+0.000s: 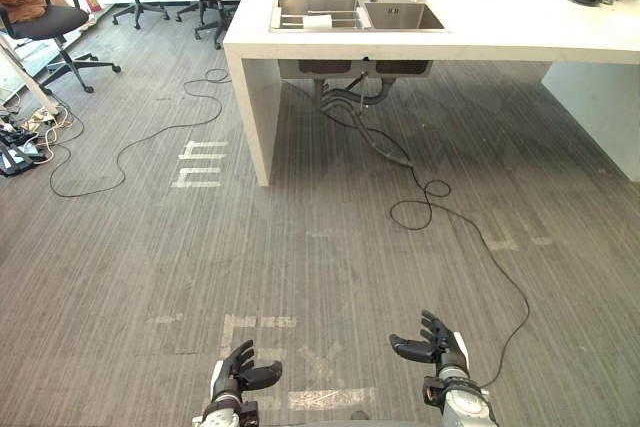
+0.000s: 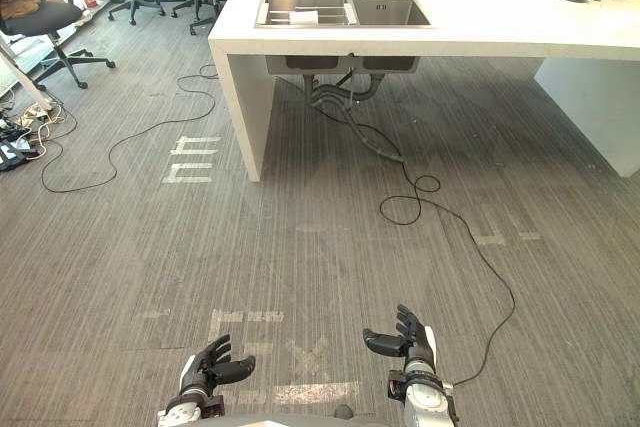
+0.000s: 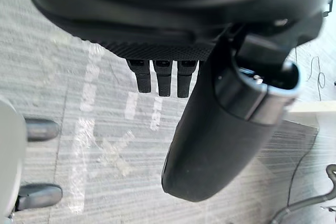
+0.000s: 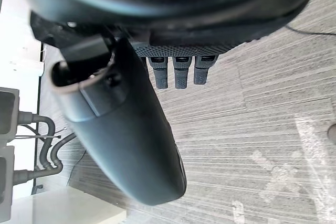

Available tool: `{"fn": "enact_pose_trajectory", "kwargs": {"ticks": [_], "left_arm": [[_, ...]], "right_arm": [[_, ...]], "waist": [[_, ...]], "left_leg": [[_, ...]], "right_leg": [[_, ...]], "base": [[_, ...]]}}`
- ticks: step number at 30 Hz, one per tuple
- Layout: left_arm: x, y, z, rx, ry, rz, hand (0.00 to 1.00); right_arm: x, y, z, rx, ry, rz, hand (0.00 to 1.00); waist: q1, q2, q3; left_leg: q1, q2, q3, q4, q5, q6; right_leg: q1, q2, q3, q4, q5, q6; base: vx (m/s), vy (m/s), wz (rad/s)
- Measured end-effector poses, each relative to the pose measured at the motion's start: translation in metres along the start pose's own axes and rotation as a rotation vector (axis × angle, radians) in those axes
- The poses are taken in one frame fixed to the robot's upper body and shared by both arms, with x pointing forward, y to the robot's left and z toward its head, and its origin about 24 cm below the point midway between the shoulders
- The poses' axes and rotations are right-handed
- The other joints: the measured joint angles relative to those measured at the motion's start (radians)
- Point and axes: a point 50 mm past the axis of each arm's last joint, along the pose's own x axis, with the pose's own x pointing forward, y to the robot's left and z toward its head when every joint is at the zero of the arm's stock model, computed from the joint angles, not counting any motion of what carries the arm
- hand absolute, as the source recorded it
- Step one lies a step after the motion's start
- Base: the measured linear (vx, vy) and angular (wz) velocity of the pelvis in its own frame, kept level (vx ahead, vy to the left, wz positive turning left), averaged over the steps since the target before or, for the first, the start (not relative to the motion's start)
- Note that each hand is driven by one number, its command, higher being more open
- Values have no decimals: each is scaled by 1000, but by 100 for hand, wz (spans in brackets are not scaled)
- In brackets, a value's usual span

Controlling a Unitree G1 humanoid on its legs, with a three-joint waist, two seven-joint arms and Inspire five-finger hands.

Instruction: Walk over to the sink, pick up the cup, carry it to the dishwasher, place the cup inside the dishwasher, then close the dishwasher door

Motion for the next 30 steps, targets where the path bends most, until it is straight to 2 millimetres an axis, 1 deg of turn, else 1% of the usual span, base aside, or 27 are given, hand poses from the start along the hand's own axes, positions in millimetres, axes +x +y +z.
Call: {"fn": "enact_pose_trajectory", "kwargs": {"ticks": [4,11,20,24,28,30], "left_arm": [[0,5,-3,-14,15,23,90],[-1,6,-7,-16,32,28,90],[-1,6,-6,-26,28,28,90],[0,4,2,-33,-6,22,90],[1,1,16,-43,-70,7,90],[1,0,20,-46,-86,3,90]], "right_arm": [[-1,-4,-9,-1,42,3,90],[-2,-7,-20,23,91,2,90],[-2,-7,-20,61,94,-6,90],[-1,-6,-18,65,88,-6,90],[2,-5,-12,73,69,-10,90],[2,-5,-9,78,61,-12,90]], "waist": [[0,-5,-1],[0,-15,2],[0,-17,3],[1,-19,5],[1,-20,5],[1,-20,5]], "left_leg": [[1,-2,-6,-14,13,16],[2,-8,-16,-34,33,24],[0,-12,-23,-50,40,26],[-4,-12,-23,-52,40,26],[-26,-11,-17,-52,37,22],[-33,-11,-9,-50,34,22]], "right_leg": [[0,0,-5,-6,7,-2],[-3,-4,-14,-11,14,-4],[-9,-7,-22,-11,14,-4],[-14,-7,-22,-11,14,-4],[-37,-7,-16,-11,13,-3],[-45,-7,-13,-11,10,-1]], "base": [[-34,-5,4],[-40,0,4],[-13,4,2],[0,0,0],[-9,-1,-2],[4,2,-6]]}}
